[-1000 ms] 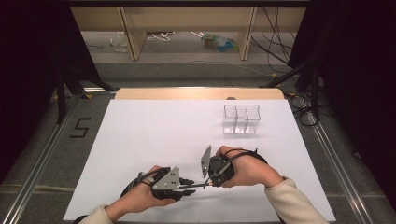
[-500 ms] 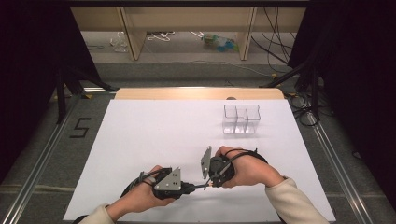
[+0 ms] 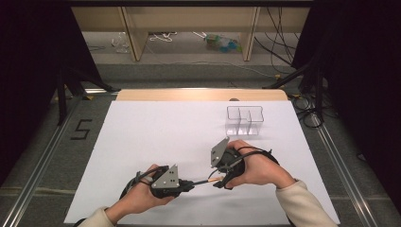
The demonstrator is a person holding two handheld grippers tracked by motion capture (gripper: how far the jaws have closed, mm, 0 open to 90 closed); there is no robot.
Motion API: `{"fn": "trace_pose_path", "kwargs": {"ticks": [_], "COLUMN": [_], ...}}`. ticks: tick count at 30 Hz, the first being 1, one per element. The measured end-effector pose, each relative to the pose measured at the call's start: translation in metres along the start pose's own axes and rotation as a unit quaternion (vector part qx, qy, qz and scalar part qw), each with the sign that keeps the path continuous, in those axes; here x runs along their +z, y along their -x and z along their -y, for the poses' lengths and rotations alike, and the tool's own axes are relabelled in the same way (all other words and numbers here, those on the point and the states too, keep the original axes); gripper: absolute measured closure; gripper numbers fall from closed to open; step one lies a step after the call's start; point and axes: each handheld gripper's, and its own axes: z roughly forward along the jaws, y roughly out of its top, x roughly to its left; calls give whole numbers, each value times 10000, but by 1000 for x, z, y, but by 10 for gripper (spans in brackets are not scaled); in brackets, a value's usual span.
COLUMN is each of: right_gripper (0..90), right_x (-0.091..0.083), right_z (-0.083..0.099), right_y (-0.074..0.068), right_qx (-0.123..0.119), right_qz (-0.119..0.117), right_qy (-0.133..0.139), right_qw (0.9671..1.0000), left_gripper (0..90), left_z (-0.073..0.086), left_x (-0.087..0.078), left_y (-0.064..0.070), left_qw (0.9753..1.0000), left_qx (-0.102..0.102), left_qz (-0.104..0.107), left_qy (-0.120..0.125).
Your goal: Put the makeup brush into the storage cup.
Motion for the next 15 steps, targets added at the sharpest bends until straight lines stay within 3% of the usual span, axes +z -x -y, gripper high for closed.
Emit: {"fn": "trace_pose_path", "kwargs": {"ticks": [2,4,5,6,7,8,9,10,11,12,13,14,15], "right_gripper": [285,252,237,231,231,208,208,204,204,197,197,194,194], "right_x": [0,-2,-2,-4,-4,-5,-5,-6,-6,-8,-8,-8,-8], "right_z": [3,13,17,24,24,31,31,37,37,43,43,48,48], "right_y": [0,1,2,4,4,6,6,7,7,8,8,9,9], "right_qx": [60,240,343,500,500,708,708,902,902,1082,1082,1215,1215], "right_qz": [49,6,46,108,108,174,174,277,277,350,350,414,414], "right_qy": [110,378,521,870,870,1194,1194,1487,1487,1752,1752,2043,2043], "right_qw": [9999,9990,9980,9949,9949,9902,9902,9844,9844,9779,9779,9705,9705], "left_gripper": [841,840,841,841,841,841,841,841,841,841,841,841,841], "left_z": [0,0,-1,-1,-1,0,0,0,0,0,0,0,0], "left_x": [-2,-3,-4,-5,-5,-8,-8,-10,-11,-13,-13,-14,-16], "left_y": [-2,-3,-4,-4,-4,-5,-5,-6,-7,-8,-8,-9,-9], "left_qw": [10000,9999,9999,9997,9997,9993,9993,9990,9986,9977,9977,9974,9970], "left_qx": [12,-45,-47,-111,-111,-184,-184,-219,-235,-344,-344,-344,-363], "left_qz": [-38,-98,-77,-92,-92,-206,-206,-236,-325,-379,-379,-405,-436], "left_qy": [-30,115,142,211,211,270,270,313,342,446,446,479,522]}}
